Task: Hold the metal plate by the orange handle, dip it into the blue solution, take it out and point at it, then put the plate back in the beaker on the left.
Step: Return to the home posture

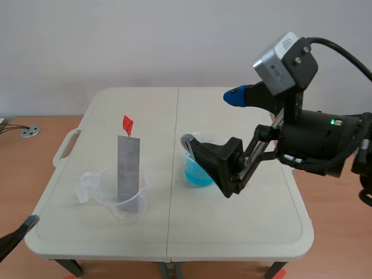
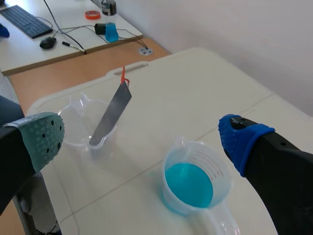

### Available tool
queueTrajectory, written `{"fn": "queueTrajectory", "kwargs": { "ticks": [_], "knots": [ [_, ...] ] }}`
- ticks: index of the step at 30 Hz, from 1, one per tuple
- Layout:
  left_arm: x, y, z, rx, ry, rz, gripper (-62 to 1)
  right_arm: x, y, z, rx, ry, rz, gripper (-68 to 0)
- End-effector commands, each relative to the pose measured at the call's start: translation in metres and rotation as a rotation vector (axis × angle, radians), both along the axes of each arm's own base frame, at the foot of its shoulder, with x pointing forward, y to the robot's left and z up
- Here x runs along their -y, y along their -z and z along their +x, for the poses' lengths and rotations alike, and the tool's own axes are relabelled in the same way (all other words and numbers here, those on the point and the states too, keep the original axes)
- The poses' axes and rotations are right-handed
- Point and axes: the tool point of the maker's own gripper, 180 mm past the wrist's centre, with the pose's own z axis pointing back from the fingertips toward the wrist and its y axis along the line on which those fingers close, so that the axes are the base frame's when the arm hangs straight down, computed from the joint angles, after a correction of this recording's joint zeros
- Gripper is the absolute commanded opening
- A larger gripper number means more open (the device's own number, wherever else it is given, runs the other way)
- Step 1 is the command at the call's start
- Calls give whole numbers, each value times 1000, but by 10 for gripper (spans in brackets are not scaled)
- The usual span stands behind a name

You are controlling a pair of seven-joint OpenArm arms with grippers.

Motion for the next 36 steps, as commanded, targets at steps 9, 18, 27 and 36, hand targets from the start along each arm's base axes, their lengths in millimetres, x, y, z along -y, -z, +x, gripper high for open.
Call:
{"fn": "queueTrajectory", "kwargs": {
  "ticks": [9,18,27,36],
  "knots": [
    [23,-59,39,179,60,-115,-35,34,3,-26,-40,71,-14,-12],
    [47,-87,57,237,168,-175,-35,42,16,-39,-98,92,-45,-12],
    [82,-81,53,207,255,-235,-35,42,17,-40,-103,92,-43,-12],
    [95,-73,45,171,284,-259,-35,42,16,-40,-100,92,-38,-12]
  ]
}}
